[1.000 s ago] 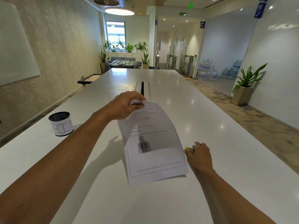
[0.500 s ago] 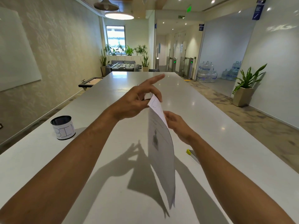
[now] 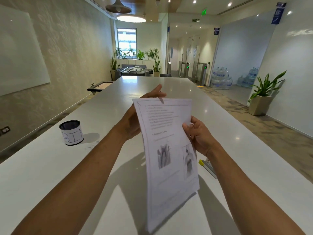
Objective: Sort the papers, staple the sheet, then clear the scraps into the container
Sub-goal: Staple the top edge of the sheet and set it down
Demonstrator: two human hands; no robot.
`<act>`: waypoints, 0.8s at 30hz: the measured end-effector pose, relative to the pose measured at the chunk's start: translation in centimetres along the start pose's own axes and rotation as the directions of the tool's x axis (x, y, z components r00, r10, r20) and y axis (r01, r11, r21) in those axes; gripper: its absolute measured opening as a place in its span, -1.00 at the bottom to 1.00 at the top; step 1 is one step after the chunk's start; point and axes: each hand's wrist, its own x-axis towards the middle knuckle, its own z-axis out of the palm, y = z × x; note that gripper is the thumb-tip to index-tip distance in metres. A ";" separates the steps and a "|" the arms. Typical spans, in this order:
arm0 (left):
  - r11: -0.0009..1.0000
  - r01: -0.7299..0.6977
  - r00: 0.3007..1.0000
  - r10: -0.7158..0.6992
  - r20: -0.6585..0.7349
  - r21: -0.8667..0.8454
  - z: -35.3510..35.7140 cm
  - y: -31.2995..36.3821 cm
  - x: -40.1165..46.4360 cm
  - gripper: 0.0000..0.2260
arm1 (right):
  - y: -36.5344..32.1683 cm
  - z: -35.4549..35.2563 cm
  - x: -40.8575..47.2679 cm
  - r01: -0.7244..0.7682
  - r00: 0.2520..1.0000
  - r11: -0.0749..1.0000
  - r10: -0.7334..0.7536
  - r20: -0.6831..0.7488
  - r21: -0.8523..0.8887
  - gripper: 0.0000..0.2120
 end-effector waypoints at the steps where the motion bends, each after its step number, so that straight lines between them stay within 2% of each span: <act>1: 0.999 0.038 0.998 -0.039 -0.048 -0.029 0.1 -0.3 -0.3 -0.71 | 0.0 -0.3 -0.2 0.011 0.999 1.000 -0.012 -0.045 -0.012 -0.52; 3: 0.993 0.111 0.987 -0.115 -0.111 -0.047 0.5 -0.9 -1.0 -0.68 | -0.1 -0.8 -0.7 0.029 0.994 0.999 -0.033 -0.104 -0.034 -0.56; 6: 0.988 0.152 0.957 -0.150 -0.249 -0.012 0.7 -1.8 -1.6 -0.72 | -0.1 -1.4 -1.2 0.040 0.982 0.994 -0.057 -0.179 -0.100 -0.61; 8: 0.989 0.127 0.939 -0.145 -0.313 -0.077 0.6 -2.2 -1.8 -0.69 | 0.0 -1.6 -1.4 0.041 0.971 0.990 -0.072 -0.226 -0.138 -0.70; 12: 0.968 0.053 0.884 -0.160 -0.439 -0.246 0.5 -2.7 -1.8 -0.60 | 0.3 -2.0 -1.6 0.044 0.953 0.983 -0.095 -0.287 -0.179 -0.76; 13: 0.980 0.056 0.876 -0.141 -0.461 -0.193 0.4 -2.7 -1.7 -0.61 | 0.4 -2.1 -1.6 0.045 0.950 0.980 -0.102 -0.296 -0.193 -0.77; 15: 0.995 0.094 0.866 -0.067 -0.496 0.029 0.1 -3.1 -1.6 -0.73 | 0.5 -2.0 -1.7 0.054 0.946 0.976 -0.118 -0.303 -0.213 -0.78; 17: 0.975 0.122 0.843 -0.003 -0.538 0.187 -0.1 -3.4 -1.4 -0.82 | 0.5 -1.8 -1.7 0.061 0.945 0.974 -0.127 -0.302 -0.220 -0.80; 24: 0.960 0.145 0.768 0.044 -0.638 0.241 -0.3 -3.5 -1.1 -0.86 | 1.2 -1.5 -1.6 0.054 0.945 0.970 -0.126 -0.301 -0.237 -0.83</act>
